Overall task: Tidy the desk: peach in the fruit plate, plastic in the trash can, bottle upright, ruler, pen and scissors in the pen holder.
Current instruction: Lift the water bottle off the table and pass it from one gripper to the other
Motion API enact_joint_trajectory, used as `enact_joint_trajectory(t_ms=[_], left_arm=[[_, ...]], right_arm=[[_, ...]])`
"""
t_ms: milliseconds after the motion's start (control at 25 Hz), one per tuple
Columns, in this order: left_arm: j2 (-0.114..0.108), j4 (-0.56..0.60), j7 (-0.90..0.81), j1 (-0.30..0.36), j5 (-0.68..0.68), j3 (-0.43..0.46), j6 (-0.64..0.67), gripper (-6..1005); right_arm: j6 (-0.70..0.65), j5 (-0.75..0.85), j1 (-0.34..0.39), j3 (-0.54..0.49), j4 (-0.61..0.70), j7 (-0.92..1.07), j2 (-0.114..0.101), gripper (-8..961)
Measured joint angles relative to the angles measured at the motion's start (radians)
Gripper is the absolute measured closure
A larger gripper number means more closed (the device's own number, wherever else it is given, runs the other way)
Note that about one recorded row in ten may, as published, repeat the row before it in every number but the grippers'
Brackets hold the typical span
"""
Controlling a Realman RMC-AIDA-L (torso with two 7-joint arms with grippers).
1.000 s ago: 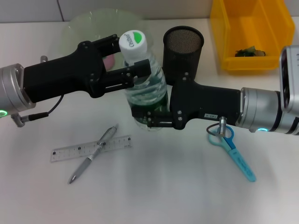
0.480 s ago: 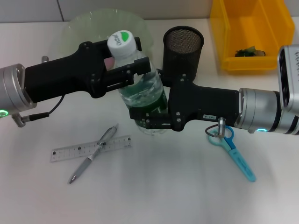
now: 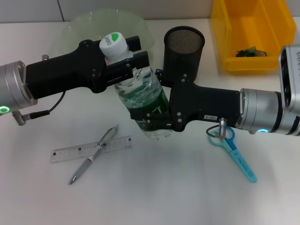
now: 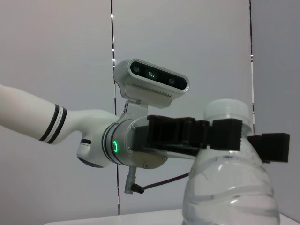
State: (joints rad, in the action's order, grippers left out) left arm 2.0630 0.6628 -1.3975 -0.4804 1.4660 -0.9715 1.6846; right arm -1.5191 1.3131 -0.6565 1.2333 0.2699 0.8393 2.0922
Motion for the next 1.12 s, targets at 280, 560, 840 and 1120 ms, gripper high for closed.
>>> enact_joint_trajectory(t_ms=[280, 560, 840, 1120], left_arm=[[0.004, 0.002, 0.005, 0.003, -0.005, 0.001, 0.003, 525], [0.004, 0.001, 0.009, 0.001, -0.008, 0.003, -0.003, 557], [0.003, 0.000, 0.010, 0.000, -0.010, 0.003, -0.005, 565], [0.004, 0.000, 0.011, -0.003, -0.009, 0.007, -0.006, 565]], right_arm=[[0.003, -0.006, -0.002, 0.000, 0.000, 0.000, 0.000, 201], [0.004, -0.015, -0.006, 0.002, 0.001, -0.001, 0.000, 202], [0.006, -0.022, -0.012, 0.002, -0.001, -0.001, 0.000, 202], [0.010, -0.024, -0.013, 0.002, -0.002, -0.002, 0.000, 203]])
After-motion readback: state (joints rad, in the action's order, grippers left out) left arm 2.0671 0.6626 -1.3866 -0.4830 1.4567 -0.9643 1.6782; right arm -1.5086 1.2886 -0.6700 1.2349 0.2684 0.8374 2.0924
